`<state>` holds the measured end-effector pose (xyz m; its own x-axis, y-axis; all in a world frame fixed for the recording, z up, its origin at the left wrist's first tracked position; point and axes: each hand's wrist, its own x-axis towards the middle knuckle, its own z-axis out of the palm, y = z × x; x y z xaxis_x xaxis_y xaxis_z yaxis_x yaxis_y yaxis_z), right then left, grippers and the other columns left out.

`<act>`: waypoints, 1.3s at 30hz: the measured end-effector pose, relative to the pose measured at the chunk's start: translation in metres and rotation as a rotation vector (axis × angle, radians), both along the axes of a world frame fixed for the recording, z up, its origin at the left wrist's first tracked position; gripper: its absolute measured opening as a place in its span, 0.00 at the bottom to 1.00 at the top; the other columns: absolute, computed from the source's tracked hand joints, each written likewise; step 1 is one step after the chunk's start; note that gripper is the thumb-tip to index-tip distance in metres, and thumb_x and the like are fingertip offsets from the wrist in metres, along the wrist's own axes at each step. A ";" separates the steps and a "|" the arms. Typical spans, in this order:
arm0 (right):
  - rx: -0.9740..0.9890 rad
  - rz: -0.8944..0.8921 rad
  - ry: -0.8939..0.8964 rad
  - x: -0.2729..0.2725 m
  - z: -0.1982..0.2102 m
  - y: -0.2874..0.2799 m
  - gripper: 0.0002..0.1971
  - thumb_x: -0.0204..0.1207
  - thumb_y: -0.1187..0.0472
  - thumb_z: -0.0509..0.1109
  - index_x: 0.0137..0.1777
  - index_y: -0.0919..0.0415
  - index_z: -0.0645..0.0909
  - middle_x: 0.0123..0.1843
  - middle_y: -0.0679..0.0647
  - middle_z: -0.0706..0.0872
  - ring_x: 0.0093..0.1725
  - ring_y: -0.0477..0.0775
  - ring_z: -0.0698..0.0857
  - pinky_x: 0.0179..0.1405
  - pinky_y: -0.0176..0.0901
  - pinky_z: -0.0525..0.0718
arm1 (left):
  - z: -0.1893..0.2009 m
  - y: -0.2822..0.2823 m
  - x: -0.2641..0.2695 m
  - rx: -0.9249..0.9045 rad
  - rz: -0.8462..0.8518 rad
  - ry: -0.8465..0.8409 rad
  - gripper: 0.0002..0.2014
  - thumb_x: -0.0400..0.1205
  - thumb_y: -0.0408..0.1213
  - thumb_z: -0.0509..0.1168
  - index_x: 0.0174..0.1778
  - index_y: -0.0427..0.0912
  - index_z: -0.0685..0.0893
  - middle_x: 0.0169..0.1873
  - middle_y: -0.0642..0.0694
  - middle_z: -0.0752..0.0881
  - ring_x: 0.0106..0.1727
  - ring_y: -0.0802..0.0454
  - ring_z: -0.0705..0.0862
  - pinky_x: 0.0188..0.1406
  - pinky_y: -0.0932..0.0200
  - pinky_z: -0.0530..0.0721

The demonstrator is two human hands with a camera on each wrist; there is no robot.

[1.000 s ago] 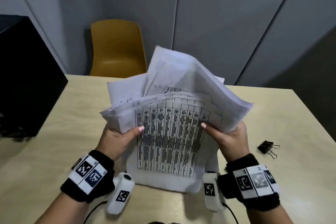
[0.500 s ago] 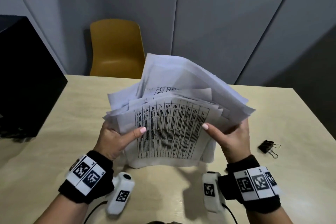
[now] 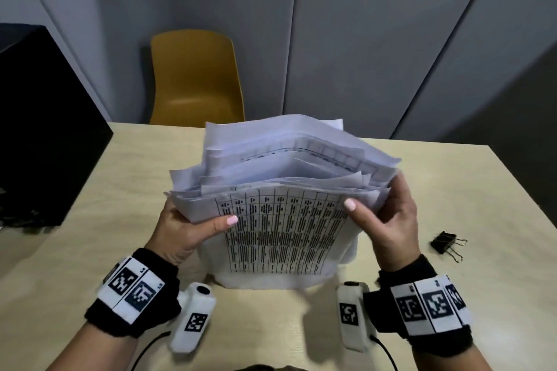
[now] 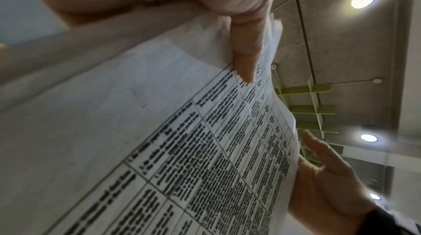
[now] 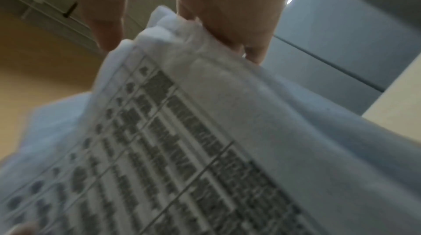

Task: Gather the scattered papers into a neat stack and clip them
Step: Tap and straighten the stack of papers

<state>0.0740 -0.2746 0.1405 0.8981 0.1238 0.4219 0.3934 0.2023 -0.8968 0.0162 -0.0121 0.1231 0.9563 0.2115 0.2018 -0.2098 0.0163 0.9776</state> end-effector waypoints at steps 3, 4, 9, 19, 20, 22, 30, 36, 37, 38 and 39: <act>-0.019 0.005 -0.016 -0.002 0.001 0.005 0.27 0.57 0.57 0.78 0.58 0.53 0.75 0.50 0.42 0.88 0.49 0.44 0.87 0.48 0.36 0.85 | -0.003 -0.003 0.002 0.026 0.049 0.019 0.22 0.61 0.33 0.80 0.49 0.47 0.83 0.40 0.65 0.91 0.46 0.67 0.88 0.44 0.74 0.83; 0.012 -0.024 0.005 -0.001 0.000 0.003 0.33 0.56 0.54 0.80 0.62 0.54 0.73 0.52 0.45 0.87 0.52 0.47 0.86 0.50 0.39 0.85 | -0.003 -0.001 0.003 0.037 0.072 0.035 0.19 0.65 0.29 0.78 0.48 0.49 0.83 0.39 0.66 0.90 0.46 0.69 0.87 0.44 0.75 0.83; -0.020 0.063 0.060 -0.006 -0.002 0.006 0.33 0.58 0.54 0.81 0.62 0.56 0.71 0.55 0.46 0.86 0.57 0.49 0.85 0.57 0.42 0.83 | -0.007 -0.003 0.000 0.021 0.064 0.084 0.16 0.58 0.43 0.81 0.41 0.56 0.89 0.39 0.63 0.91 0.45 0.66 0.88 0.42 0.70 0.86; -0.045 -0.228 0.200 0.014 -0.048 -0.027 0.28 0.70 0.87 0.55 0.53 0.54 0.79 0.42 0.42 0.90 0.44 0.36 0.85 0.46 0.25 0.82 | -0.009 0.007 0.003 0.091 0.108 0.021 0.28 0.73 0.20 0.67 0.38 0.67 0.89 0.38 0.68 0.90 0.45 0.70 0.87 0.45 0.77 0.81; -0.082 -0.248 0.206 0.014 -0.054 -0.027 0.26 0.72 0.87 0.57 0.49 0.54 0.80 0.40 0.38 0.90 0.42 0.34 0.86 0.46 0.25 0.82 | -0.009 0.007 0.003 0.089 0.100 0.018 0.28 0.73 0.19 0.67 0.38 0.67 0.89 0.38 0.68 0.90 0.45 0.71 0.87 0.44 0.77 0.81; -0.105 -0.278 0.225 0.012 -0.061 -0.026 0.24 0.73 0.83 0.62 0.41 0.50 0.84 0.36 0.36 0.90 0.39 0.33 0.86 0.44 0.24 0.82 | -0.008 0.007 0.004 0.084 0.088 0.012 0.23 0.72 0.21 0.70 0.39 0.62 0.90 0.37 0.68 0.90 0.45 0.71 0.87 0.43 0.77 0.81; -0.038 -0.435 0.072 0.019 -0.044 -0.027 0.21 0.70 0.81 0.69 0.33 0.50 0.81 0.28 0.35 0.87 0.29 0.32 0.83 0.35 0.22 0.80 | -0.004 0.009 0.003 0.075 0.052 -0.004 0.16 0.58 0.45 0.74 0.40 0.66 0.89 0.39 0.66 0.90 0.45 0.68 0.87 0.43 0.75 0.82; -0.053 -0.423 -0.156 0.023 0.018 -0.013 0.17 0.74 0.77 0.65 0.42 0.51 0.80 0.36 0.36 0.87 0.38 0.38 0.84 0.42 0.29 0.82 | -0.004 0.012 0.003 0.078 0.018 0.025 0.27 0.52 0.57 0.80 0.45 0.53 0.86 0.43 0.61 0.91 0.48 0.64 0.87 0.43 0.73 0.83; -0.077 -0.416 -0.205 0.023 0.031 -0.009 0.18 0.74 0.78 0.64 0.43 0.51 0.80 0.38 0.36 0.87 0.39 0.39 0.84 0.43 0.29 0.82 | -0.004 0.012 0.003 0.085 0.023 0.034 0.32 0.50 0.62 0.79 0.47 0.52 0.85 0.43 0.60 0.91 0.48 0.64 0.87 0.42 0.73 0.83; -0.098 -0.407 -0.251 0.023 0.044 -0.005 0.19 0.73 0.79 0.64 0.43 0.50 0.80 0.38 0.36 0.87 0.40 0.38 0.84 0.44 0.29 0.81 | -0.003 0.012 0.003 0.086 0.030 0.040 0.35 0.48 0.65 0.78 0.48 0.50 0.84 0.43 0.60 0.91 0.47 0.64 0.87 0.42 0.73 0.83; -0.123 -0.392 -0.289 0.023 0.058 0.000 0.19 0.73 0.79 0.63 0.44 0.51 0.80 0.39 0.37 0.86 0.41 0.38 0.84 0.45 0.29 0.80 | -0.002 0.011 0.002 0.085 0.029 0.043 0.37 0.48 0.66 0.78 0.48 0.48 0.84 0.42 0.61 0.91 0.47 0.64 0.88 0.42 0.73 0.83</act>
<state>0.0970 -0.2747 0.1983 0.7356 -0.1349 0.6638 0.6545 -0.1107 -0.7479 0.0183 -0.0013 0.1214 0.9582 0.2227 0.1794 -0.1672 -0.0726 0.9832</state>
